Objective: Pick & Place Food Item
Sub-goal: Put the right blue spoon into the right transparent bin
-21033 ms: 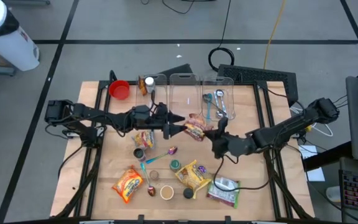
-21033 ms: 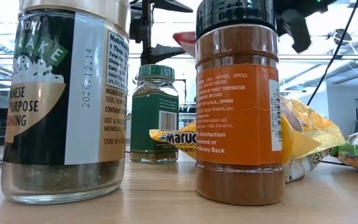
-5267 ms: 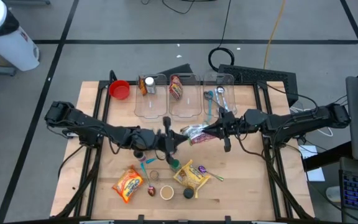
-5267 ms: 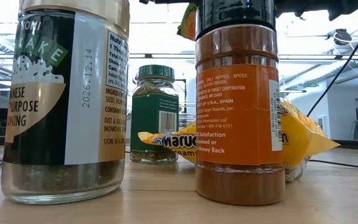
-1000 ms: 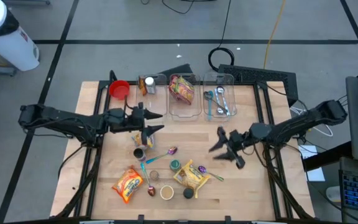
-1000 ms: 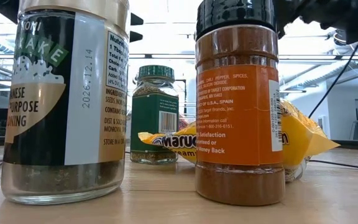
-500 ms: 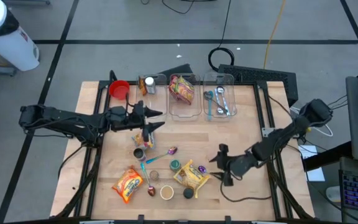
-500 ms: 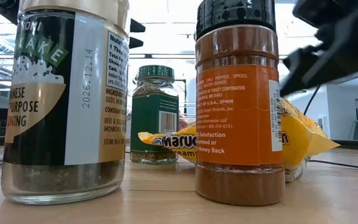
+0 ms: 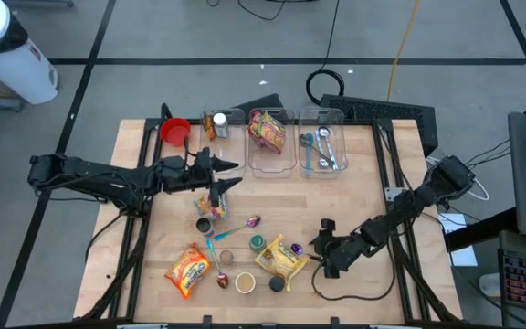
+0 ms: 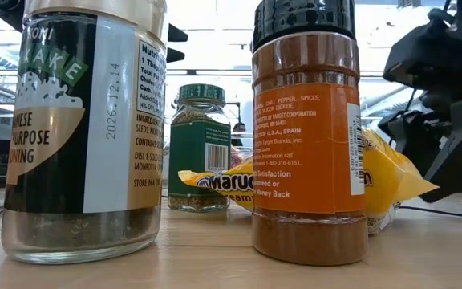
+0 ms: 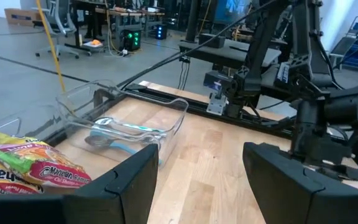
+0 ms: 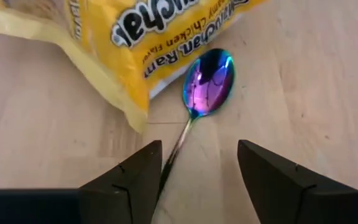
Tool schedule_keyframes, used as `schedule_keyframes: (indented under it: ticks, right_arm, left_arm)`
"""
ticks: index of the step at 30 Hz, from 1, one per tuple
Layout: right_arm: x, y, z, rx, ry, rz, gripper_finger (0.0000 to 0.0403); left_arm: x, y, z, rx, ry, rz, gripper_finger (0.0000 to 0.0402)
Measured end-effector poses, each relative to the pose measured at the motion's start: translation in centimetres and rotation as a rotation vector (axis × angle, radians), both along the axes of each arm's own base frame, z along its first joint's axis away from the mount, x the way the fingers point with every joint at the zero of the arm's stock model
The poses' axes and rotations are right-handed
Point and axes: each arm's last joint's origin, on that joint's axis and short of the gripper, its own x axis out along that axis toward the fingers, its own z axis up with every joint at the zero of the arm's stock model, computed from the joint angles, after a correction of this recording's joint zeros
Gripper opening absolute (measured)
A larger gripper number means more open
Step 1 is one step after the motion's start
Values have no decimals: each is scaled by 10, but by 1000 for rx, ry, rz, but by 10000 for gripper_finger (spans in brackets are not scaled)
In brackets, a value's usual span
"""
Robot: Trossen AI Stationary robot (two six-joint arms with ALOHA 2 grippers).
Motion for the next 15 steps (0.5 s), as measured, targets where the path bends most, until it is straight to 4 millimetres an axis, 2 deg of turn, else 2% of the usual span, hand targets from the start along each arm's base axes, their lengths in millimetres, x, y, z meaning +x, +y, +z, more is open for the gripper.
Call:
schedule_keyframes:
  ticks: [8, 11, 15]
  right_arm:
    - [9, 4, -14, 45, 4, 25, 180]
    - [9, -2, -20, 19, 51, -14, 165]
    - [1, -16, -29, -33, 193, -83, 122]
  left_arm:
    - [0, 0, 0, -8, -4, 2, 244]
    - [0, 0, 0, -8, -4, 2, 244]
    - [0, 0, 0, -8, -3, 2, 244]
